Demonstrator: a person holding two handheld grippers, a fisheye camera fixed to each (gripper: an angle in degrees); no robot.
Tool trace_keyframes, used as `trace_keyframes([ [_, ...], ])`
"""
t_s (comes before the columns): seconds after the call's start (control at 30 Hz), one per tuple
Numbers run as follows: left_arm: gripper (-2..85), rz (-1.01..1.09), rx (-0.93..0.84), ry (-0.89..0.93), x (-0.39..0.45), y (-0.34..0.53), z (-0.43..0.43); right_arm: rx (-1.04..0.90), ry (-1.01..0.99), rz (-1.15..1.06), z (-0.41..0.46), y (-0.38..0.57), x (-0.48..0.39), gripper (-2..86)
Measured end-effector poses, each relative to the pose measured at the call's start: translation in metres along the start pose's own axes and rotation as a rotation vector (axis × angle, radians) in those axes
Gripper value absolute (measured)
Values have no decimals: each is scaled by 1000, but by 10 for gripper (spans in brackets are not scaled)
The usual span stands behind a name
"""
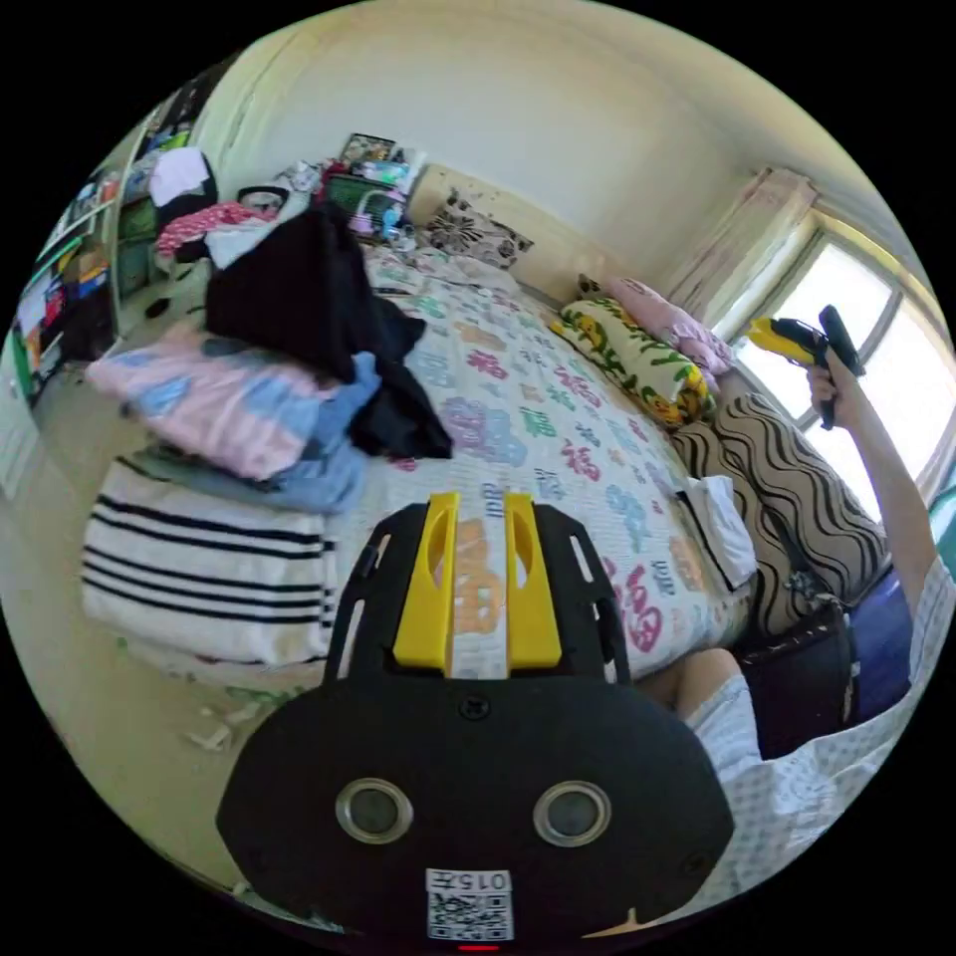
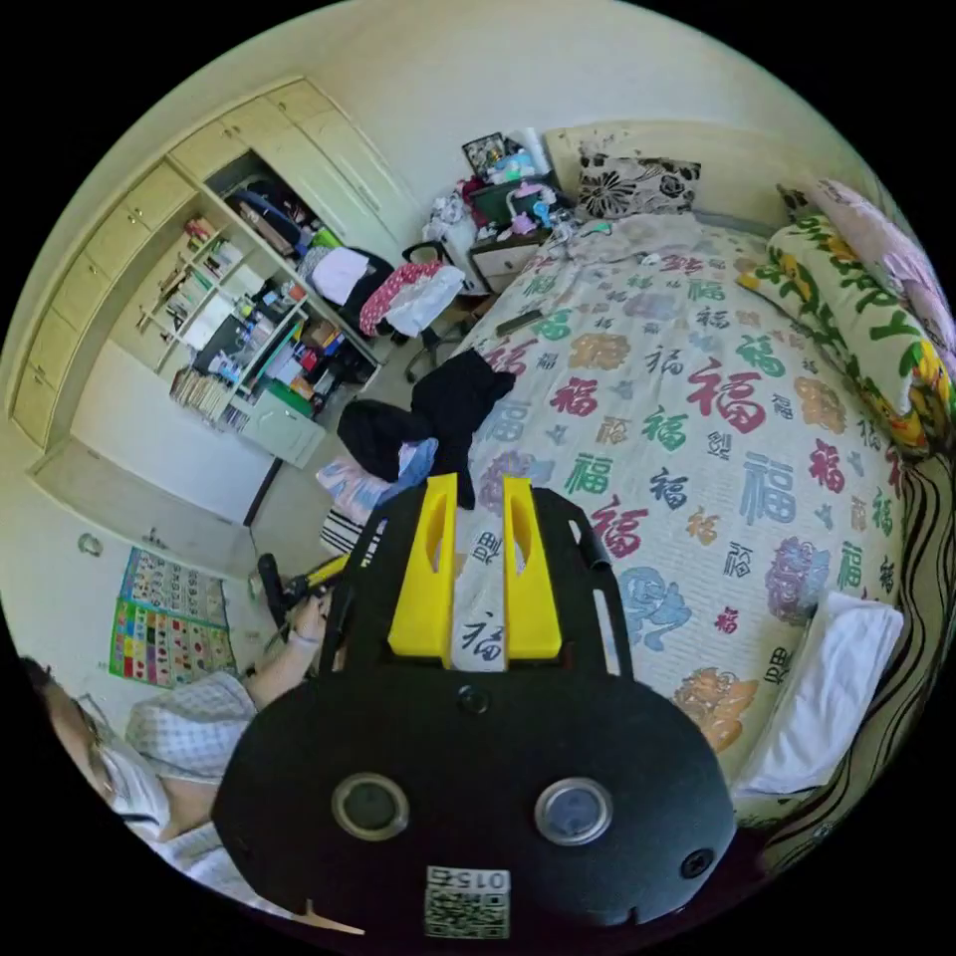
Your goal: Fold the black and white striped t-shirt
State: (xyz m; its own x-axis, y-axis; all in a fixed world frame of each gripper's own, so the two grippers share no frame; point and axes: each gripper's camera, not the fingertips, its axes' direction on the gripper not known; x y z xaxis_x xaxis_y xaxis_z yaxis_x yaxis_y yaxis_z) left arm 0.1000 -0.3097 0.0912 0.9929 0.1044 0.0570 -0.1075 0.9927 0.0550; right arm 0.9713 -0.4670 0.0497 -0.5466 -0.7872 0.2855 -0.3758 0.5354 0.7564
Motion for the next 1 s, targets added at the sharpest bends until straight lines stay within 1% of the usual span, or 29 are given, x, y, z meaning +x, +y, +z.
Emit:
trace_keyframes([
  [0.03, 85, -22, 7, -55, -15, 4, -13, -23, -10, -7, 16, 7, -2, 77],
  [0.1, 104, -126, 16, -240, -74, 21, -56, -89, -120, -33, 75, 43, -8, 76],
  [0.17, 124, -230, -24, -334, -115, 35, -73, -101, -223, -30, 113, 74, -7, 73],
  [0.23, 136, -371, -111, -374, -153, 50, -78, -112, -312, 7, 148, 108, -3, 69],
  [0.27, 139, -477, -158, -364, -173, 61, -80, -115, -375, 36, 169, 133, 0, 68],
  [0.33, 138, -599, -131, -319, -190, 78, -84, -133, -446, 82, 196, 172, 5, 66],
  [0.4, 126, -736, -52, -229, -203, 97, -86, -149, -503, 155, 220, 225, 15, 65],
  [0.43, 121, -773, -32, -189, -207, 101, -86, -150, -511, 176, 223, 238, 19, 65],
  [0.47, 110, -839, 16, -88, -213, 109, -88, -145, -535, 240, 228, 266, 29, 64],
  [0.5, 98, -896, 53, -43, -217, 115, -93, -119, -599, 310, 228, 292, 41, 59],
  [0.53, 89, -904, 58, -32, -218, 117, -97, -98, -640, 344, 228, 304, 47, 57],
  [0.6, 64, -852, 63, 1, -219, 119, -115, -24, -749, 440, 221, 345, 70, 48],
  [0.73, 52, -728, 174, 151, -208, 121, -160, -30, -708, 408, 202, 371, 86, 45],
  [0.8, 50, -580, 230, 190, -181, 115, -198, -1, -712, 356, 186, 380, 90, 46],
  [0.83, 50, -541, 242, 201, -173, 114, -208, 7, -722, 342, 182, 382, 90, 47],
  [0.87, 50, -460, 276, 245, -154, 113, -228, 18, -743, 313, 176, 387, 91, 51],
  [0.9, 51, -368, 310, 308, -133, 114, -247, 19, -764, 280, 172, 392, 90, 57],
  [0.93, 51, -324, 325, 344, -122, 114, -256, 16, -774, 263, 170, 394, 89, 61],
  [1.0, 51, -160, 350, 508, -79, 112, -281, -7, -782, 202, 164, 405, 86, 95],
])
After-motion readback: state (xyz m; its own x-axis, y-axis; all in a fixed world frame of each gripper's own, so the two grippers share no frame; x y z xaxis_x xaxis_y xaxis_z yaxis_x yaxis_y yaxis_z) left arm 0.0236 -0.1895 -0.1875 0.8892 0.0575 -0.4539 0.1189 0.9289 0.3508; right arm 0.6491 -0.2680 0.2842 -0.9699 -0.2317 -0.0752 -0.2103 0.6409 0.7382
